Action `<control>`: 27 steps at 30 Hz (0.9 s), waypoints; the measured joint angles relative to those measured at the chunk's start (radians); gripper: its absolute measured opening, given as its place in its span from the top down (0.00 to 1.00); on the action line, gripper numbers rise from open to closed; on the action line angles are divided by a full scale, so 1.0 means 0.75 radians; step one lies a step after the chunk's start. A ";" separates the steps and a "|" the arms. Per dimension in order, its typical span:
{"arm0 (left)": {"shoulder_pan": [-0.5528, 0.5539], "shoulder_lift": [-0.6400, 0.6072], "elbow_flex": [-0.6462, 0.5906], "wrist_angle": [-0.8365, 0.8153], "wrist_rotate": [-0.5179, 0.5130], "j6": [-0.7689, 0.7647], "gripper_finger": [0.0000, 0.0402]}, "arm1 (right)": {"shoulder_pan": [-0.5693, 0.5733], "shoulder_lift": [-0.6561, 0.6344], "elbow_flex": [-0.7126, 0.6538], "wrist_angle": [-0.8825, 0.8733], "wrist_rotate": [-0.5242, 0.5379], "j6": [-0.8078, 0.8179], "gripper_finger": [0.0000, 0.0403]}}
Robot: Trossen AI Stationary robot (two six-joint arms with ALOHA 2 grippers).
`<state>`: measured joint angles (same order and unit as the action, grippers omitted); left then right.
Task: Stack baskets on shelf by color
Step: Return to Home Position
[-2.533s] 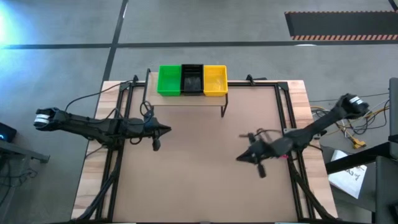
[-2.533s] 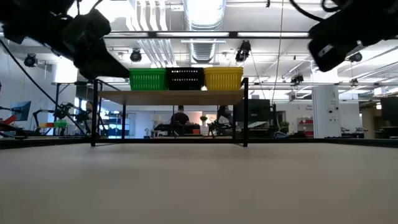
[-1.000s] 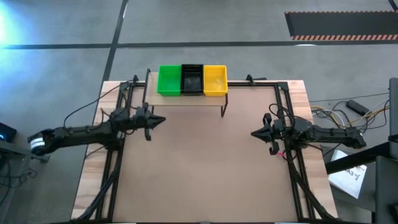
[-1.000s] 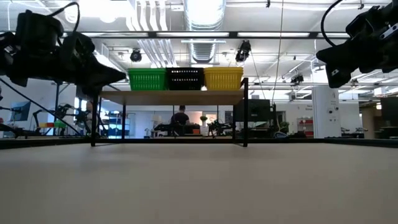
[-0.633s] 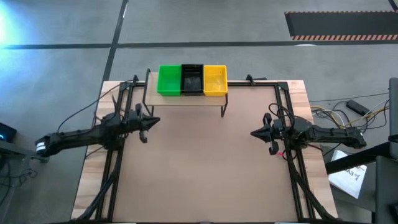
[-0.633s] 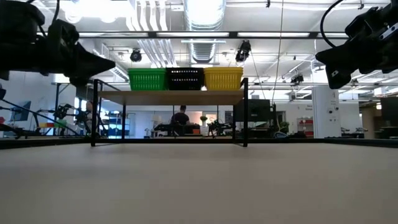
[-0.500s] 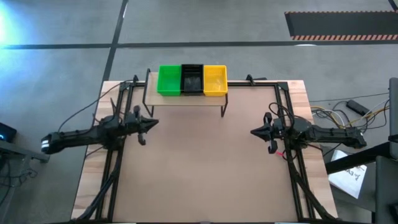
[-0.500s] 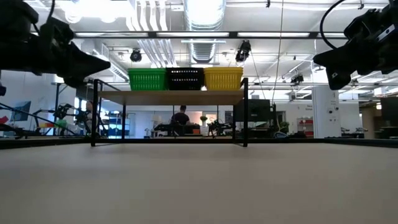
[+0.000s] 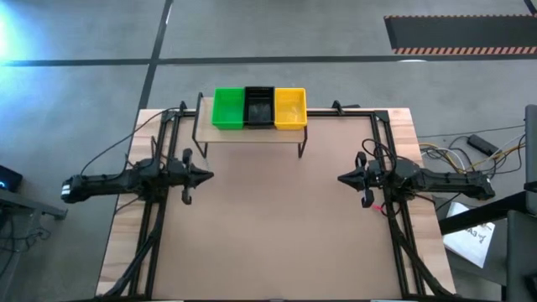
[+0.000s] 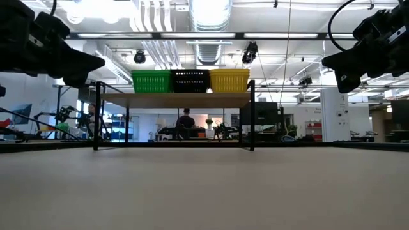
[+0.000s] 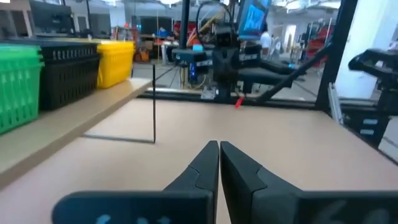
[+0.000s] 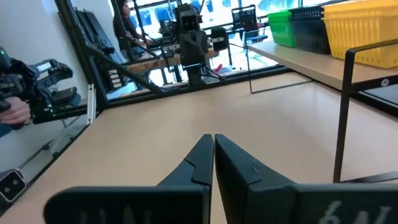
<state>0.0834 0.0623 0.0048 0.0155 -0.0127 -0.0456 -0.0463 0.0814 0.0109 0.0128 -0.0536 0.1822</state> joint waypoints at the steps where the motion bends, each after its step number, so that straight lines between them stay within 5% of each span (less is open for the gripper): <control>1: 0.000 -0.002 0.000 0.002 0.003 -0.001 1.00 | 0.000 0.000 0.000 0.000 0.000 -0.008 0.98; 16: 0.000 -0.015 -0.001 0.004 0.007 -0.036 1.00 | -0.100 -0.106 -0.001 0.005 -0.009 0.015 0.98; 27: 0.000 0.003 -0.001 0.013 0.007 -0.035 1.00 | -0.047 0.005 -0.001 0.016 -0.109 -0.018 0.98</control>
<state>0.0834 0.0649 0.0044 0.0254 -0.0078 -0.0719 -0.0819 0.0852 0.0105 0.0250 -0.1355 0.1685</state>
